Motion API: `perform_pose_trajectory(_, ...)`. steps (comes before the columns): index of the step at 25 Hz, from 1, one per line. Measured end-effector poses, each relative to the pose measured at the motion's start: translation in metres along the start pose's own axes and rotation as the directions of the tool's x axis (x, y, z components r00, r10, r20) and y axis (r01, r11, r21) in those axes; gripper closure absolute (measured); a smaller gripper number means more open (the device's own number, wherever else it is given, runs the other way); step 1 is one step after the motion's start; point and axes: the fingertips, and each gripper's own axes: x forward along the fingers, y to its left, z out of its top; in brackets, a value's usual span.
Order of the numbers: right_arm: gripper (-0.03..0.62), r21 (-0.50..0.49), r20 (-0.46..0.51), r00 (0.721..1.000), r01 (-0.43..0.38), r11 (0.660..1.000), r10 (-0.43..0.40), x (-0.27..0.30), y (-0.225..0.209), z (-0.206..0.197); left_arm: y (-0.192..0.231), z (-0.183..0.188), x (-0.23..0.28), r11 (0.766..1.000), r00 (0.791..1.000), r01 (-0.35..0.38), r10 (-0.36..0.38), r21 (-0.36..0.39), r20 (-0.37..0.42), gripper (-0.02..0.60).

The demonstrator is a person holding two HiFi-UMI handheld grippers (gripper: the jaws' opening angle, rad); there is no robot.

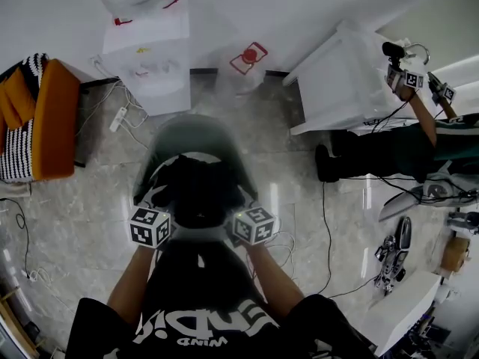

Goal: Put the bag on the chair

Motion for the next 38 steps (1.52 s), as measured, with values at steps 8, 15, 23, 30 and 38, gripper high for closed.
perform_pose_trajectory(8, 0.560, 0.023, -0.034, 0.999, 0.001, 1.000, -0.001, 0.033, -0.031, 0.006, 0.025, 0.007, 0.039, 1.000, 1.000, -0.010, 0.010, -0.028, -0.016, 0.538)
perform_pose_trajectory(15, 0.559, 0.032, -0.034, 0.999, 0.009, 0.999, -0.007, 0.054, -0.050, 0.004, 0.040, 0.007, 0.064, 0.999, 1.000, -0.004, 0.004, -0.041, -0.004, 0.534)
perform_pose_trajectory(23, 0.540, -0.011, -0.056, 0.997, 0.052, 0.999, -0.052, 0.061, -0.058, 0.003, 0.046, 0.003, 0.072, 0.999, 1.000, -0.017, 0.016, -0.039, -0.024, 0.483)
perform_pose_trajectory(30, 0.503, -0.068, -0.095, 0.991, 0.084, 0.994, -0.091, 0.049, -0.053, -0.001, 0.042, 0.004, 0.056, 1.000, 0.999, -0.026, 0.026, -0.010, -0.047, 0.401)
perform_pose_trajectory(38, 0.424, -0.126, -0.080, 0.991, 0.101, 0.987, -0.112, 0.016, -0.037, 0.009, 0.022, 0.015, 0.025, 0.998, 0.998, -0.054, 0.054, 0.043, -0.007, 0.308)
